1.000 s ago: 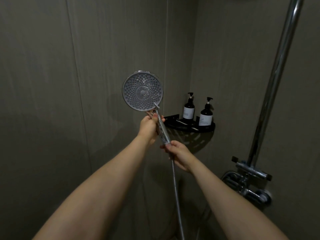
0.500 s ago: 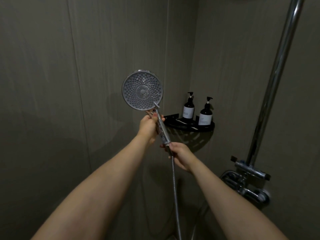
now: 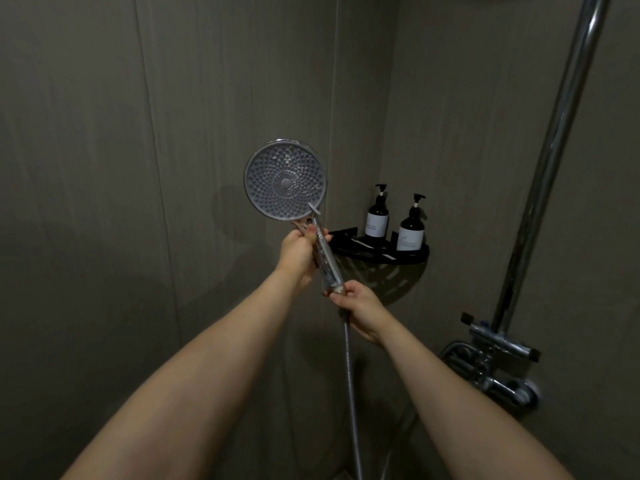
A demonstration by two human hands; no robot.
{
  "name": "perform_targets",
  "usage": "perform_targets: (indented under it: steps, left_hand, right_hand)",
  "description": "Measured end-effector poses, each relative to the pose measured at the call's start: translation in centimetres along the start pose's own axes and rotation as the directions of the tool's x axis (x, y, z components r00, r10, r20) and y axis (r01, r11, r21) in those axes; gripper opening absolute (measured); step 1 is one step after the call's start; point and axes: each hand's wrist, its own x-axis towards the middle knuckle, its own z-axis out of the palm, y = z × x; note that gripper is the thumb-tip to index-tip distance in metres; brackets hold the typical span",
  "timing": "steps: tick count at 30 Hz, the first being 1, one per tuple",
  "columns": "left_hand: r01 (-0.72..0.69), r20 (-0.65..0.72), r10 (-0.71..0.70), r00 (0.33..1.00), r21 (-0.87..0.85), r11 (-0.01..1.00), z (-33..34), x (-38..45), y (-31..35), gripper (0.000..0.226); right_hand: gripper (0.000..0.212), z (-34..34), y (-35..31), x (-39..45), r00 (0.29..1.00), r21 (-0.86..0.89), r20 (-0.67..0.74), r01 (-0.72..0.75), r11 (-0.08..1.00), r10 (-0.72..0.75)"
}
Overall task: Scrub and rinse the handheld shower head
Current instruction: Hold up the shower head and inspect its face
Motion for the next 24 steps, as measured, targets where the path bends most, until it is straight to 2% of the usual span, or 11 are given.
perform_targets:
  steps: [4,9,13,18,24]
  left_hand:
    - [-0.015,-0.012,0.015,1.0,0.01,1.0,0.2,0.1,0.2,0.026]
    - [-0.021,-0.031,0.021,0.999,-0.002,1.0,-0.2,0.3,0.5,0.025]
    - [-0.015,-0.036,0.015,0.999,-0.002,1.0,-0.4,0.3,0.6,0.026]
    - [-0.021,-0.037,0.022,0.999,0.03,0.999,-0.5,0.6,0.4,0.027]
    - [-0.006,-0.044,0.008,0.999,0.052,0.999,-0.6,0.8,0.1,0.025]
  right_hand:
    - [0.021,-0.2,-0.1,-0.1,0.999,0.019,0.051,-0.003,1.0,0.002]
    - [0.025,-1.2,0.4,0.2,0.998,-0.207,0.044,-0.04,0.978,0.05]
    - [0.027,-2.0,1.0,0.6,0.999,-0.35,-0.037,-0.01,0.937,-0.003]
    - [0.025,-1.8,1.1,0.5,1.0,-0.477,-0.024,-0.018,0.879,0.007]
    - [0.026,-1.8,1.4,1.3,0.996,-0.557,-0.067,0.006,0.83,-0.052]
